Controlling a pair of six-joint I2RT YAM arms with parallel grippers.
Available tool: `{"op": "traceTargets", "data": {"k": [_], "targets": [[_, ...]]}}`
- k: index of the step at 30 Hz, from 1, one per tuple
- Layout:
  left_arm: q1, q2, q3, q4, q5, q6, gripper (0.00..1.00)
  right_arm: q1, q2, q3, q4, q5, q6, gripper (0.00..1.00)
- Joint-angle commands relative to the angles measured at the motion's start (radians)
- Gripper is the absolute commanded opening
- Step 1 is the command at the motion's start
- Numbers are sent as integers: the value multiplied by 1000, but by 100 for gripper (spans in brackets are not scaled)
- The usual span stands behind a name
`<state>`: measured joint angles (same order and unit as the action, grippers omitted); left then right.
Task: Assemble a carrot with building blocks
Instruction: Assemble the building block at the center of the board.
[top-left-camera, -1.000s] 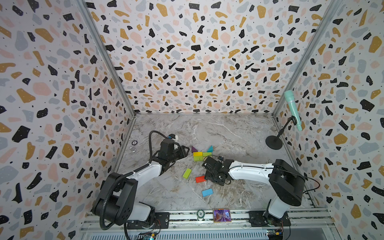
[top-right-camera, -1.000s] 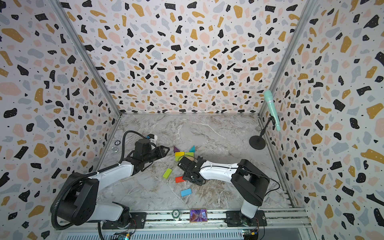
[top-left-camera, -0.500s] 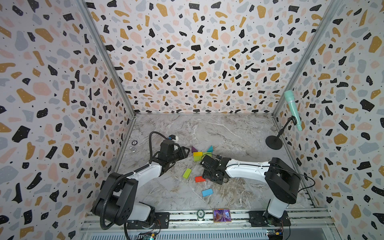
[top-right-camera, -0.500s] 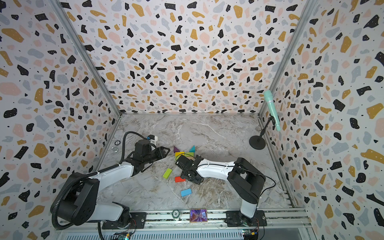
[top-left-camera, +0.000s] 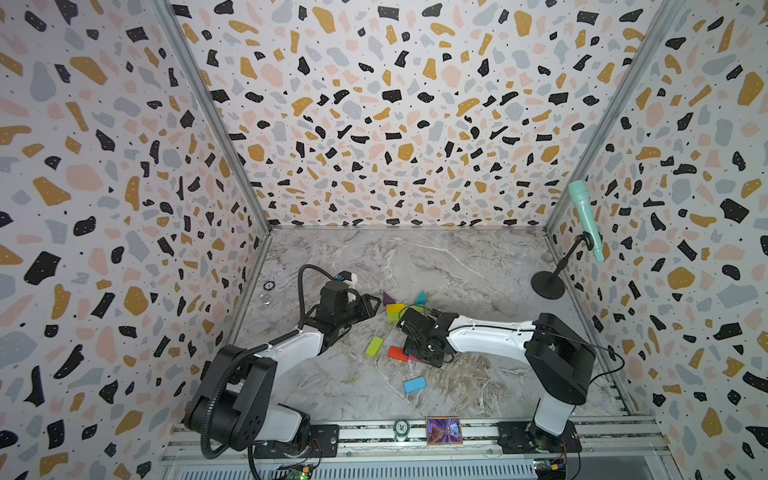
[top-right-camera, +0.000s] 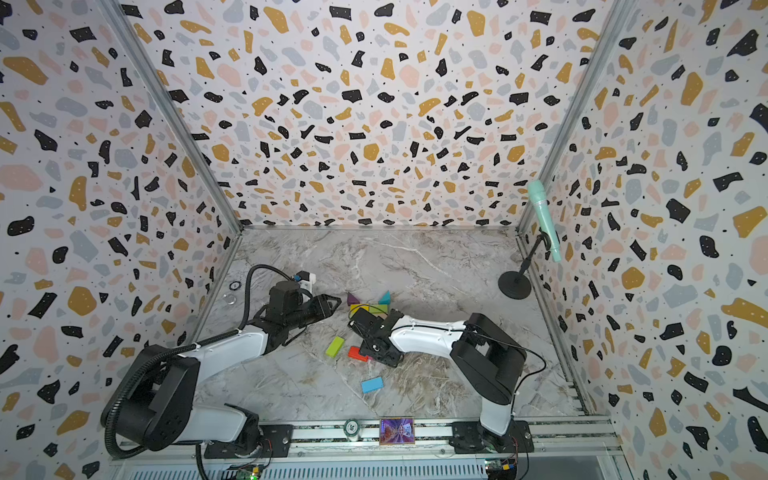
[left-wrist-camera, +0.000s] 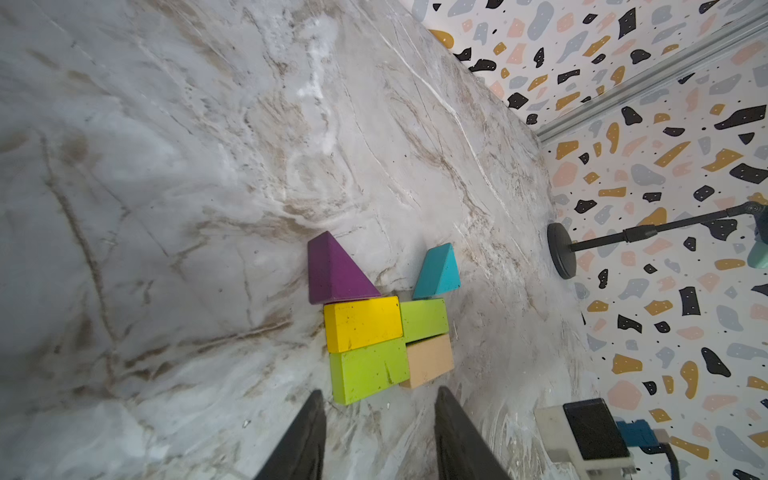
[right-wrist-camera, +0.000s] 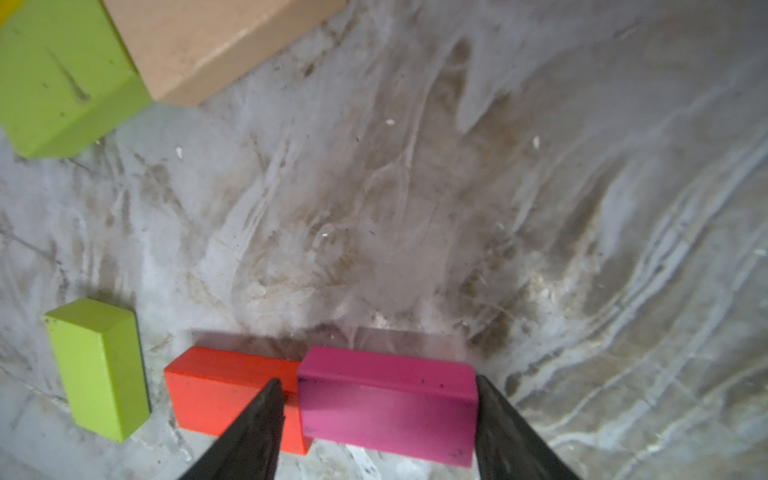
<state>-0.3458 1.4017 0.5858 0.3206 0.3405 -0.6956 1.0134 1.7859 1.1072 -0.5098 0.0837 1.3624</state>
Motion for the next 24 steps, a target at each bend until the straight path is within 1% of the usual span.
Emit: {"op": "traceTargets", "data": {"k": [1, 4, 7, 10, 13, 17, 20, 22, 24], "targets": [[3, -4, -12, 43, 25, 0, 44, 0, 18, -46, -73, 21, -9, 71], [2, -17, -12, 21, 30, 18, 42, 1, -33, -64, -21, 57, -86, 74], [1, -42, -18, -24, 27, 47, 41, 4, -89, -45, -44, 117, -161, 75], [-2, -68, -24, -84, 19, 63, 39, 13, -146, -43, -80, 158, -195, 76], [-16, -111, -35, -151, -19, 74, 39, 34, -167, -66, -79, 148, -214, 76], [-32, -164, -64, -209, -55, 76, 39, 83, -128, -60, -78, 123, -260, 73], [-39, -170, -67, -237, -67, 83, 39, 99, -94, -71, -77, 102, -270, 70], [-45, -162, -62, -247, -73, 84, 38, 99, -89, -90, -53, 86, -270, 65], [-54, -148, -54, -244, -77, 78, 38, 99, -90, -100, -33, 81, -279, 64]]}}
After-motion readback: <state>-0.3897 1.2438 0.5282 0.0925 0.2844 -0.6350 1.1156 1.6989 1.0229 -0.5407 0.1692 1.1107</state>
